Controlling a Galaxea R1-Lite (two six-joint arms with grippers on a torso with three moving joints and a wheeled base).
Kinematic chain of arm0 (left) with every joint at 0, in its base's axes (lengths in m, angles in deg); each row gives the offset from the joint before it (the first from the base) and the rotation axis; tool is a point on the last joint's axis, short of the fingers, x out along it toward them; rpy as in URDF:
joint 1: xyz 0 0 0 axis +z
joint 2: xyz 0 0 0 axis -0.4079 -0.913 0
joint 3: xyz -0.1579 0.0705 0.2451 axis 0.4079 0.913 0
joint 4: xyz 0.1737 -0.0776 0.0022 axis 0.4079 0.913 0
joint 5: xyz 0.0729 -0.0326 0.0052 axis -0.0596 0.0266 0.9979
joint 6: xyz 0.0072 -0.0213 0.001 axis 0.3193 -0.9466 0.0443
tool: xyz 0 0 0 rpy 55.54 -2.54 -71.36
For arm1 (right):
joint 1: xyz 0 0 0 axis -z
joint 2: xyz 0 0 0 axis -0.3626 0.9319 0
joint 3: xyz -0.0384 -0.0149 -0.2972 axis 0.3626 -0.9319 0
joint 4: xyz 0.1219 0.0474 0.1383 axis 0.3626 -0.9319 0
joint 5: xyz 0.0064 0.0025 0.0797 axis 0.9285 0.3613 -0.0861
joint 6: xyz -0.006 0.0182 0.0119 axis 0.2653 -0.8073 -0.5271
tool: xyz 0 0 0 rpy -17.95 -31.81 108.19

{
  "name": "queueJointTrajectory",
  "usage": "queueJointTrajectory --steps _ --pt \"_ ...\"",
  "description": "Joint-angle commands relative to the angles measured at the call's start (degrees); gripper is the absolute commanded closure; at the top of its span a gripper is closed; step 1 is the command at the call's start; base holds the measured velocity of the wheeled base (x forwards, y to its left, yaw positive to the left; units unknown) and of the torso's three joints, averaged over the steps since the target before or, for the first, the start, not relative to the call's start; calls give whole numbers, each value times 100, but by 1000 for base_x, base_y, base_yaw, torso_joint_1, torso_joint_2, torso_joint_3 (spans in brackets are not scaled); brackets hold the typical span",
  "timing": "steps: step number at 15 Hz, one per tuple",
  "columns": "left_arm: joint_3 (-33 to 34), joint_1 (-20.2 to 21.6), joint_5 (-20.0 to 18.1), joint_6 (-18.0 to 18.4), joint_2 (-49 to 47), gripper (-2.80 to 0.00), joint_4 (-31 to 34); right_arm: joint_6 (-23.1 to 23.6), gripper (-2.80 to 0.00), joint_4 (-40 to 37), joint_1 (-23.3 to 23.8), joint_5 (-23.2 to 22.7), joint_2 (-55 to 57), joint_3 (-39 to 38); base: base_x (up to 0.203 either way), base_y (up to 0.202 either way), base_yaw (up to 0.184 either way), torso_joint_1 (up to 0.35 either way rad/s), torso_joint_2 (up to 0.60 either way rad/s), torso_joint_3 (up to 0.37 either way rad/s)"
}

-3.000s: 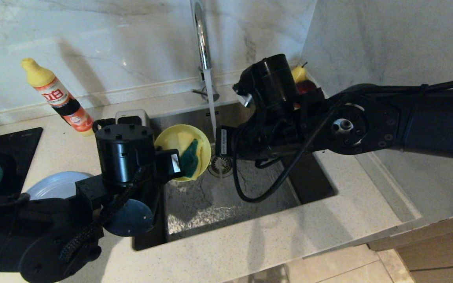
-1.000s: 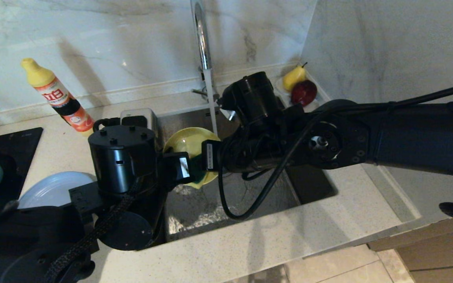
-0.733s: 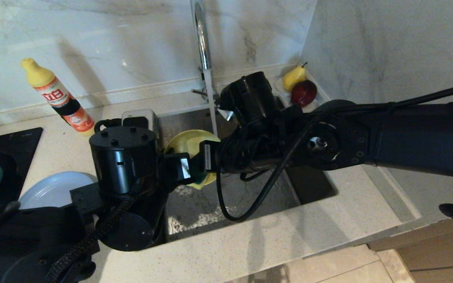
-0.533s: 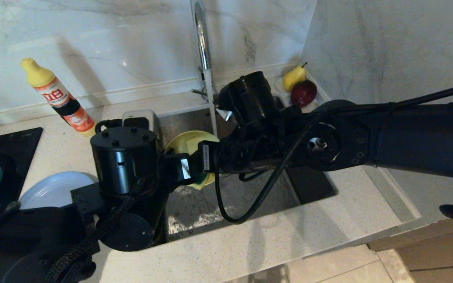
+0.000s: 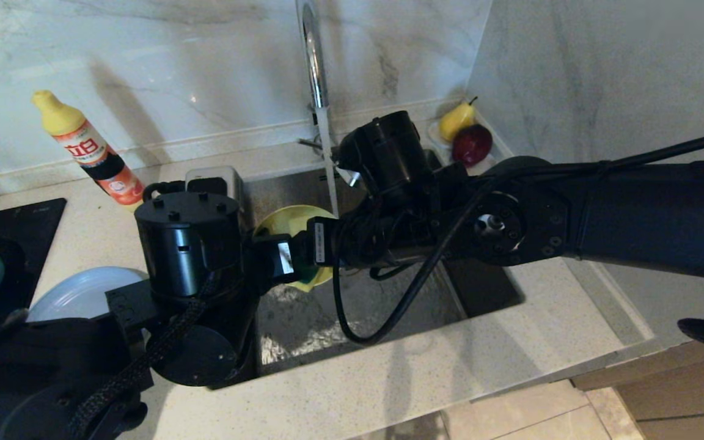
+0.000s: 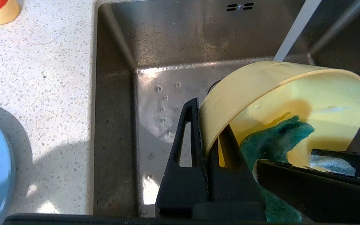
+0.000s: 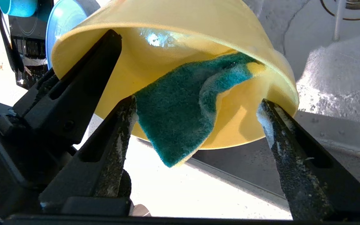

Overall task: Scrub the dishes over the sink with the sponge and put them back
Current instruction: Wipe the bowl

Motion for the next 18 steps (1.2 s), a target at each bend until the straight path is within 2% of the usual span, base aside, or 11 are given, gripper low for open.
queueJointTrajectory --steps 1,12,18 --pt "0 4 21 -13 40 0 -26 -17 0 -14 -3 1 45 -3 0 0 0 0 0 0" --pt "8 12 -41 -22 -1 0 -42 -8 0 19 6 10 21 -3 0 0 0 0 0 0" --pt "-53 400 -67 -49 -241 0 -70 63 0 -7 23 1 -361 -3 0 0 0 0 0 0"
